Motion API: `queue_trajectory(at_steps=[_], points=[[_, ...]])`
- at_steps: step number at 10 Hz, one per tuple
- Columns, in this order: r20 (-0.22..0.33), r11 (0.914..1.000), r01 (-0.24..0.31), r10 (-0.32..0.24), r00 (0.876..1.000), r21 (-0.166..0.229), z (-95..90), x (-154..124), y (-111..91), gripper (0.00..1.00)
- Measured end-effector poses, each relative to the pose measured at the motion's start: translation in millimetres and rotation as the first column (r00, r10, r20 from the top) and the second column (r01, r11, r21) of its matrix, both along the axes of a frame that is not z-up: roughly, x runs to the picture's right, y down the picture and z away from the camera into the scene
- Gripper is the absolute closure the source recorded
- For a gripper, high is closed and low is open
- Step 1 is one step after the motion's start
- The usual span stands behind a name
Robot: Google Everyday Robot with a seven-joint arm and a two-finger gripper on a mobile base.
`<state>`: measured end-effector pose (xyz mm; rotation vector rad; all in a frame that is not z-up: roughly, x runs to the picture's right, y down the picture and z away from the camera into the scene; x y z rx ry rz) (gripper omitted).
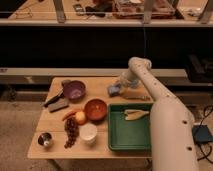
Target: Wipe table surface with sponge
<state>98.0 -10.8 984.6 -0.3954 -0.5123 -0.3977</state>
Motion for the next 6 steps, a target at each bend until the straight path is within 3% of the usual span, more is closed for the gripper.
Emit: queue_trajectory(at_steps=[3, 4, 6], points=[[0.065, 0.9992, 0.041, -0.041, 0.997, -0.002, -11.8, -29, 19, 1.0], [0.091, 0.997, 0.078, -0.077, 0.993, -0.004, -22.2, -36, 33, 1.0], [0.107, 0.9944, 0.105, -0.104, 0.989, -0.006, -33.3, -37, 47, 1.0]])
